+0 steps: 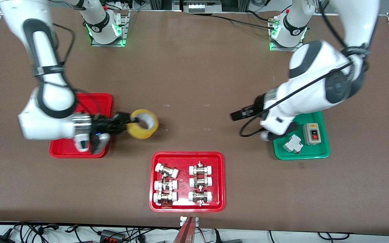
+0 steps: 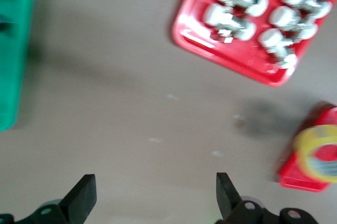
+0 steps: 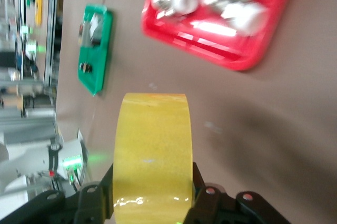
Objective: Left arm passes tape to right arm into tray
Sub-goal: 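Lower the tape roll into the empty red tray with the right gripper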
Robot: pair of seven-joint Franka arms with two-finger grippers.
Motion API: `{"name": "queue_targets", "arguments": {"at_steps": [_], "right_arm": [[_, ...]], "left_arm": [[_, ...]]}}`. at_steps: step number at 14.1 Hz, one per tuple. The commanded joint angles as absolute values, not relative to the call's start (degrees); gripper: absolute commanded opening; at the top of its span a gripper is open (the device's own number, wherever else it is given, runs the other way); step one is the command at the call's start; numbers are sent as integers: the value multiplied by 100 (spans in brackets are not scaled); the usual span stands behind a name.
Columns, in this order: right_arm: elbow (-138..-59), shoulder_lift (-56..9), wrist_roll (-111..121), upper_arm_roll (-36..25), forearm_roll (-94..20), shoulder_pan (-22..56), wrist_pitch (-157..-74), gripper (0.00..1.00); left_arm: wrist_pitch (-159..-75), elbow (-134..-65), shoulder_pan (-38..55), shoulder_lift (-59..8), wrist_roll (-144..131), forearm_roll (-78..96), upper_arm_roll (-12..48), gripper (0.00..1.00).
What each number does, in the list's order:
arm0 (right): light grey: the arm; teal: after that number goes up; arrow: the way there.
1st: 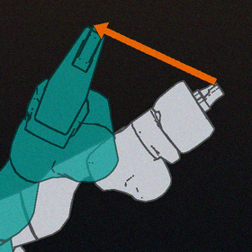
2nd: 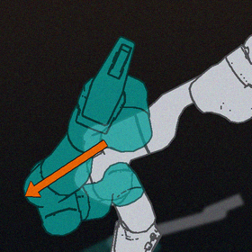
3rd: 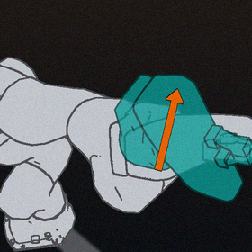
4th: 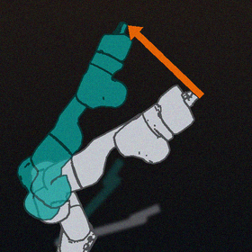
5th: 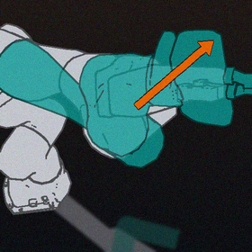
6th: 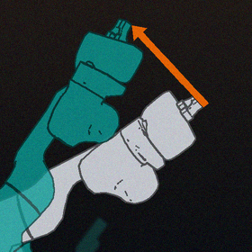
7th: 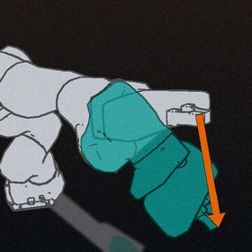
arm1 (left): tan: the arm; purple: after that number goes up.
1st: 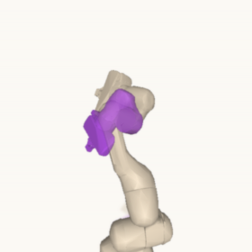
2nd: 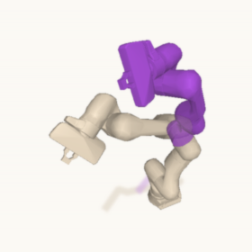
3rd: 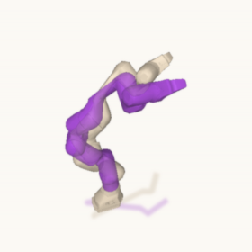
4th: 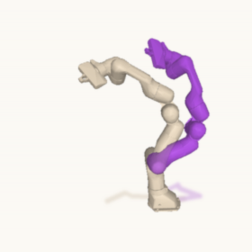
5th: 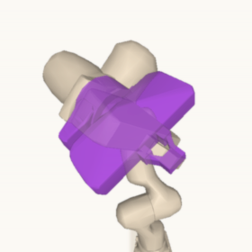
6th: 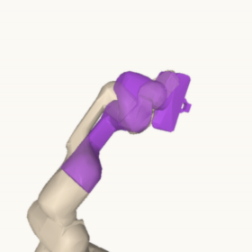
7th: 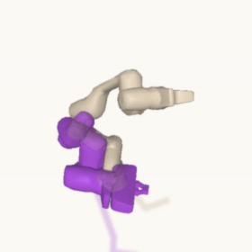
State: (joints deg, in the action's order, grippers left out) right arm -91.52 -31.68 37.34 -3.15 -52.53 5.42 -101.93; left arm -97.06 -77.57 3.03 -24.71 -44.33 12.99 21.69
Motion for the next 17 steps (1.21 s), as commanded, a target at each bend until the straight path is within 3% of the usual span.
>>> {"name": "queue_targets", "arguments": {"at_steps": [1,6,11,14,16,17], "right_arm": [[-9202,-3261,3421,-220,-5108,-375,-9608,23],[-9202,-3637,3050,-220,-4702,-1562,-9001,24],[-9202,-4025,3707,-211,-4289,-1969,-8877,24],[-9176,-4140,3876,-211,-4254,-1969,-8947,25],[-9193,-4166,3876,-211,-4254,-1969,-8939,37],[-9185,-4244,3902,-211,-4237,-1977,-8938,60]], "left_arm": [[-8898,-7831,151,-2101,-4438,662,2206,100],[-8175,-7822,-570,-1775,-3806,124,2188,100],[-7954,-7831,-624,-1608,-1825,-967,2127,100],[-7980,-7857,-30,-1556,-923,-905,989,100],[-7981,-8006,176,-1424,-905,-530,555,100],[-7980,-8137,167,-1346,-914,-397,510,100]]}}
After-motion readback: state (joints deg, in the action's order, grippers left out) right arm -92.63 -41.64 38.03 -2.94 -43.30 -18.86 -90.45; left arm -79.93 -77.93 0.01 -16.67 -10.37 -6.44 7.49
